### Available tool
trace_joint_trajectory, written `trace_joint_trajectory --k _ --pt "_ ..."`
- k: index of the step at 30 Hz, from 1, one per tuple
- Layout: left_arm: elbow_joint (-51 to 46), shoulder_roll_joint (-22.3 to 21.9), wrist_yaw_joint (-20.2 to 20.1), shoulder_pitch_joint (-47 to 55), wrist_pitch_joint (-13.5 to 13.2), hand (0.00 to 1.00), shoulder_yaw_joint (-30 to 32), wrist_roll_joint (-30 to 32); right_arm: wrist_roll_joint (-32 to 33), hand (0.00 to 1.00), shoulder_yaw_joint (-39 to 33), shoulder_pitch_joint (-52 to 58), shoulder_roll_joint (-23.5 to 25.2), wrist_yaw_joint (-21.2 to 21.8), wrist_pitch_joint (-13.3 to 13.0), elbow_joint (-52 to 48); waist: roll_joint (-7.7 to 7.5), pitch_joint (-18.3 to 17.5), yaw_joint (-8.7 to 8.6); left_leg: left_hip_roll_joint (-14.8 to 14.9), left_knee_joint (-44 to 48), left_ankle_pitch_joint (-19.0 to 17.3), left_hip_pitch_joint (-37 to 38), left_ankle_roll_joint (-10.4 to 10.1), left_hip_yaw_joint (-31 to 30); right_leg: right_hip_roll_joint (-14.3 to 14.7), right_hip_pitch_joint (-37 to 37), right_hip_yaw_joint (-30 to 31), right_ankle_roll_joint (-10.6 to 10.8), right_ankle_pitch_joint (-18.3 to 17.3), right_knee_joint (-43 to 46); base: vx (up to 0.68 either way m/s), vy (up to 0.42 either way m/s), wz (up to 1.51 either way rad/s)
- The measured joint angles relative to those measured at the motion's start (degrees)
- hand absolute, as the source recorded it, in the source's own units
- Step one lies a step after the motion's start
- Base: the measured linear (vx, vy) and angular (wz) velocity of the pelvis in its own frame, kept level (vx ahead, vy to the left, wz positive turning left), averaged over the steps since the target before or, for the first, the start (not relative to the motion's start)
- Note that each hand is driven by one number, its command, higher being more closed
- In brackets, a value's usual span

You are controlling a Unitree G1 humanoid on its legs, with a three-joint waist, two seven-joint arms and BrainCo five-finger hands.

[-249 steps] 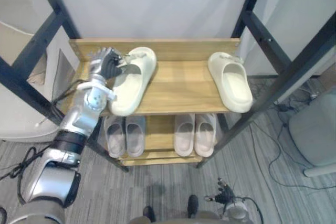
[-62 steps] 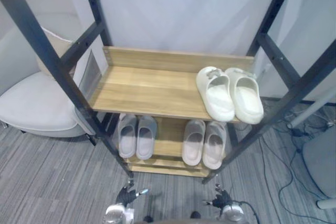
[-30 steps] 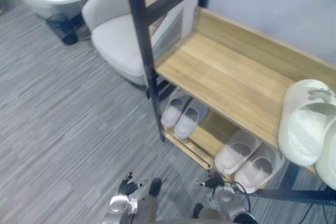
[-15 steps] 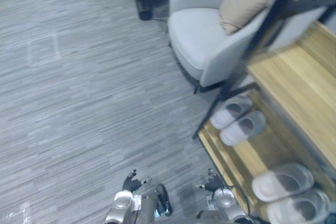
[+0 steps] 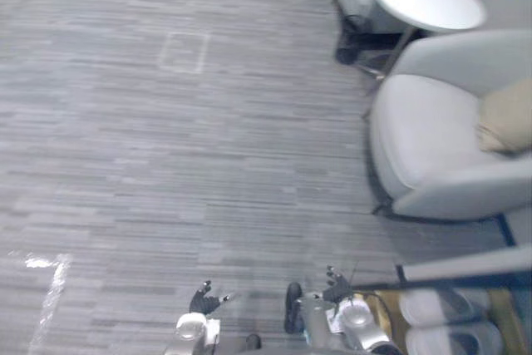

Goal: Organize the slippers on the shoe rack

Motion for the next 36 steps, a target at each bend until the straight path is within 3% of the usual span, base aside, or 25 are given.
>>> trace_joint_trajectory --k 1,2,3,4,6,8,9,10,11,12,15,17,18,20,22,24,26,27,28,29,30,32,33,34,36 --pt "-0.5 -0.4 0.0 -0.1 0.0 0.0 2.3 0.0 0.0 0.0 1.4 0.1 0.1 0.1 0.2 -0.4 0.03 0.4 0.08 1.5 12.7 1.4 -4.9 -2.6 4.3 0.3 3.6 -0.4 0.0 -0.7 -2.6 0.56 -0.113 0.38" --pt "-1.1 -0.4 0.0 0.0 0.0 0.0 3.4 -0.1 0.1 0.0 2.6 0.2 0.2 0.1 0.2 -0.5 -0.11 0.9 0.46 4.4 21.7 0.5 -8.2 -3.1 8.8 0.6 6.8 -0.5 -0.2 -1.1 -4.1 0.45 -0.065 0.28" --pt "-1.9 -0.2 0.0 0.0 -0.1 0.0 4.3 -0.3 0.1 0.0 3.5 0.2 0.5 0.1 0.2 -0.5 -0.43 1.6 0.97 7.7 27.7 -0.5 -10.1 -1.4 12.7 0.7 10.2 -0.6 -0.3 -1.8 -5.6 0.42 -0.051 0.16" --pt "-3.0 0.1 0.0 -0.1 -0.3 0.0 4.8 -0.6 0.2 0.0 3.6 0.3 0.9 0.1 0.1 -0.5 -0.96 1.9 1.33 11.2 31.4 -1.4 -12.8 -0.1 15.6 0.5 13.9 -1.2 -0.2 -2.1 -7.6 0.39 -0.039 0.15" --pt "-4.2 0.3 0.0 -0.2 -0.4 0.0 5.5 -1.1 0.2 0.0 3.3 -0.4 1.1 -0.2 0.1 -0.6 -1.9 2.4 1.6 13.5 29.2 -2.6 -18.0 -0.9 17.1 -0.9 17.3 -2.7 0.7 -2.6 -10.3 0.44 0.041 0.21" --pt "-4.4 0.4 0.0 -1.3 -1.2 0.0 5.4 -1.2 0.4 0.0 2.5 -0.9 0.6 -0.9 0.1 -0.6 -1.84 2.8 1.8 13.6 17.1 -0.9 -23.7 -0.9 17.6 -3.1 20.0 -4.6 4.0 -4.6 -11.8 0.38 0.173 0.26" --pt "-4.4 0.3 0.0 -1.3 -1.3 0.0 5.4 -1.3 0.4 0.0 2.1 -0.8 0.4 -1.0 0.1 -0.5 -1.46 2.7 1.88 13.4 10.5 2.1 -24.7 -0.9 17.1 -3.6 20.7 -5.1 5.6 -5.7 -11.8 0.46 0.297 0.3" --pt "-4.3 0.2 0.0 -1.2 -1.3 0.0 5.5 -1.3 0.4 0.0 2.0 -0.6 0.0 -1.1 0.1 -0.2 -0.58 2.7 2.28 12.6 3.6 11.2 -24.6 -0.3 15.9 -3.8 22.1 -5.4 7.5 -7.0 -11.7 0.48 0.303 0.46" --pt "-4.2 1.0 0.0 -1.9 -1.2 0.0 5.6 -1.7 0.4 0.0 2.0 -1.0 0.3 -1.1 0.4 0.3 -3.14 3.1 2.84 9.6 2.6 11.2 -23.5 1.3 16.4 -6.0 23.0 -5.3 7.9 -7.3 -12.0 0.5 0.28 0.53" --pt "-4.2 1.4 0.1 -1.9 -1.3 0.0 6.1 -2.1 0.4 0.0 2.1 -1.1 0.5 -1.1 0.1 0.2 -4.07 3.1 3.2 8.6 2.8 10.4 -23.9 2.0 16.2 -6.5 22.7 -5.2 6.9 -6.1 -11.9 0.4 0.195 0.49" --pt "-4.0 1.8 0.0 -1.5 -1.1 0.0 8.1 -3.3 0.0 0.0 1.5 -2.3 0.9 -1.0 0.1 0.2 -4.9 3.0 4.43 7.0 6.8 4.5 -22.4 4.3 16.1 -9.2 22.1 -3.1 10.1 -3.4 -3.7 0.49 0.24 0.26" --pt "-2.9 1.7 0.0 -0.8 -0.9 0.0 8.0 -3.2 0.0 0.0 1.1 -2.1 1.4 -0.8 -0.3 0.3 -4.91 3.1 4.02 5.6 5.4 1.2 -16.6 4.7 16.1 -12.7 16.2 1.7 10.7 -0.1 16.5 0.49 0.226 0.07" --pt "-2.4 1.8 0.0 -0.6 -0.6 0.0 7.7 -3.2 0.0 0.0 1.2 -1.9 1.7 -0.5 -0.3 0.5 -4.81 3.2 3.85 5.1 4.5 0.0 -13.2 4.7 15.9 -13.5 11.6 4.7 9.5 0.5 28.5 0.5 0.17 0.07" --pt "-1.7 1.8 0.1 0.3 0.0 0.0 7.5 -2.8 -0.1 0.0 1.6 -1.2 2.1 0.0 -0.2 0.8 -4.52 3.2 2.88 4.5 0.2 -0.7 -6.2 4.9 15.2 -12.3 4.4 6.2 8.0 -3.6 41.8 0.45 0.072 0.14" --pt "-1.6 1.5 0.1 1.0 0.0 0.0 7.5 -2.8 -0.1 0.0 1.7 -1.0 2.1 0.2 -0.2 0.8 -3.58 3.7 2.13 4.9 -4.7 -0.7 0.3 4.8 14.5 -9.5 -0.6 3.2 5.1 -7.5 39.6 0.44 0.024 0.14" --pt "-1.2 1.2 0.2 0.9 0.1 0.0 7.4 -2.8 -0.1 0.0 1.7 -0.8 1.9 0.3 -0.4 0.5 -2.92 3.9 0.89 6.0 -8.2 -0.7 4.5 4.8 13.6 -5.0 -5.1 0.5 3.9 -9.0 25.9 0.44 -0.046 0.22" --pt "-1.1 1.3 0.3 0.4 0.1 0.0 5.9 -2.7 -0.1 0.0 1.6 -0.8 1.4 0.3 -0.5 -0.1 -3.23 3.7 -0.11 6.1 -10.3 -0.9 6.3 4.5 12.4 -2.4 -7.8 0.6 3.8 -5.5 10.9 0.42 -0.104 0.49" --pt "-1.0 1.0 0.5 -0.2 0.1 0.0 5.3 -2.5 -0.1 0.0 1.5 -0.8 0.9 0.2 -0.5 -0.1 -3.21 3.7 -0.25 6.2 -11.2 -1.5 7.7 3.4 11.4 -1.5 -8.6 1.5 3.5 -1.8 3.8 0.5 -0.166 0.72" --pt "-1.0 0.5 0.8 -0.4 0.0 0.0 4.7 -2.0 -0.1 0.0 1.5 -0.8 0.5 0.3 -0.4 -0.2 -3.78 3.4 -0.54 6.1 -11.9 -2.8 10.2 1.4 10.0 -0.6 -8.4 3.3 3.1 5.1 -1.7 0.52 -0.201 0.81" --pt "-0.4 -0.1 1.0 -0.6 0.0 0.0 4.6 -1.1 -0.1 0.0 1.5 -0.9 -0.1 0.3 -0.3 0.2 -2.88 3.1 -0.91 6.5 -11.6 -3.4 11.6 0.5 7.9 0.3 -7.7 4.6 0.2 8.5 0.5 0.65 -0.23 0.59" --pt "-0.2 -0.9 1.0 -0.4 0.0 0.0 4.5 -0.9 -0.1 0.0 1.5 -1.1 -0.2 0.3 -0.1 0.4 -1.51 2.1 -0.32 8.0 -10.5 -3.2 11.3 0.2 7.3 0.8 -8.3 4.3 0.3 6.6 2.6 0.54 -0.195 0.4" --pt "-0.2 -2.7 1.1 -0.5 0.0 0.0 6.0 -0.3 -0.1 0.0 0.7 -0.8 -0.1 0.2 0.3 0.0 0.18 1.7 -0.53 9.6 4.9 -2.3 6.0 -1.4 6.4 0.6 -6.8 2.3 -0.9 0.8 6.8 0.59 -0.218 0.26" --pt "-0.2 -3.2 1.1 -0.6 0.1 0.0 6.8 -0.2 -0.1 0.0 0.8 -0.6 0.0 0.2 0.3 -0.3 0.71 1.9 -0.65 10.9 12.0 -0.5 3.5 -3.6 7.0 1.0 -5.0 1.8 -1.0 -0.5 6.7 0.62 -0.219 0.23" --pt "-1.4 -4.0 1.1 -0.4 0.1 0.0 8.5 -0.2 0.0 0.0 1.2 0.2 0.3 0.3 0.6 -0.9 1.4 2.0 -0.43 14.2 26.2 6.4 -1.7 -4.8 8.1 2.0 -0.6 1.4 -1.7 -2.5 5.1 0.42 -0.117 0.1" --pt "-3.4 -4.2 1.1 -0.2 0.0 0.0 8.9 -0.2 0.0 0.0 1.1 1.3 1.3 0.0 0.8 -2.2 1.6 2.2 0.78 19.9 39.9 5.0 -7.4 -4.1 13.3 3.3 6.3 1.2 -2.8 -5.3 2.5 0.47 -0.076 0.01"
